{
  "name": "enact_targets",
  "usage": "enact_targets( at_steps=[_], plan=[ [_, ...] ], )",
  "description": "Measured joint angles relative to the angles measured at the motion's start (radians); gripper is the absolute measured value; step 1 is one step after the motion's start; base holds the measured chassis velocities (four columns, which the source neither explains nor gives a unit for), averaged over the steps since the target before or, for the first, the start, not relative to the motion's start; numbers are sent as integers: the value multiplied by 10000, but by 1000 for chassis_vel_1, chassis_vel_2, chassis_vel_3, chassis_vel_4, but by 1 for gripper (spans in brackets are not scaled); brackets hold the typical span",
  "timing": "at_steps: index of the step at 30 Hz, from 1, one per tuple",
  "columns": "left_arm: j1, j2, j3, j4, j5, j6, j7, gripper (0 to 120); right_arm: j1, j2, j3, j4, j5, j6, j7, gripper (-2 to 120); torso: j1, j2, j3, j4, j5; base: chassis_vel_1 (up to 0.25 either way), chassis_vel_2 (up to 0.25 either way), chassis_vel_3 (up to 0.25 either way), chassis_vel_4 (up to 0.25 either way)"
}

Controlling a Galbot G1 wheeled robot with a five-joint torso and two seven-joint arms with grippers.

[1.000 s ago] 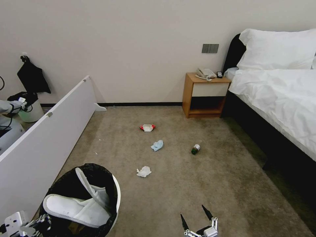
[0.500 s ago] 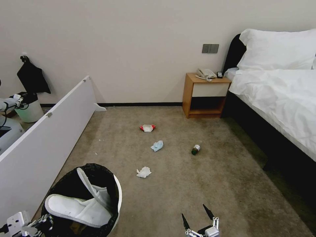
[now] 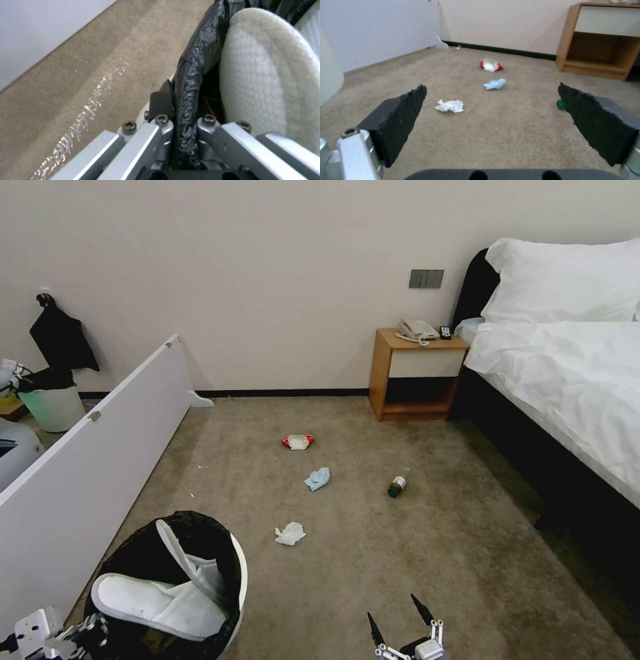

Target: Pick up the trash bin, then pick up the garbage from the floor and place it into the trash bin.

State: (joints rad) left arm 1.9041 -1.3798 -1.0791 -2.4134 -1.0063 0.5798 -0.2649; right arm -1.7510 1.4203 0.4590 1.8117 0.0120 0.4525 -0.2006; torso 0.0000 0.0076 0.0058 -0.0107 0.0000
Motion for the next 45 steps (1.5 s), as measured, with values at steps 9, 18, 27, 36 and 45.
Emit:
enact_targets(
  at_steps=[9,18,27,36,45],
  plan=[
    [-1,-3,13,1,0,-4,3,2,-22,-17,11,-16,-39,34,-22,100,0,0,0,0,0,0,0,0,0],
    [-1,26,20,0,-18,-5,5,2,-31,-12,15,-51,-108,67,-46,100,0,0,0,0,0,0,0,0,0],
    [-22,28,37,0,-26,-5,4,2,-23,3,61,-67,-195,101,-55,100,0,0,0,0,0,0,0,0,0],
    [-20,23,43,14,-30,-6,4,2,-22,29,84,-97,-213,124,-108,100,0,0,0,0,0,0,0,0,0],
    [-43,21,66,43,-33,-15,4,2,-24,47,172,-110,-145,153,-295,100,0,0,0,0,1,-21,19,19,-31]
  ],
)
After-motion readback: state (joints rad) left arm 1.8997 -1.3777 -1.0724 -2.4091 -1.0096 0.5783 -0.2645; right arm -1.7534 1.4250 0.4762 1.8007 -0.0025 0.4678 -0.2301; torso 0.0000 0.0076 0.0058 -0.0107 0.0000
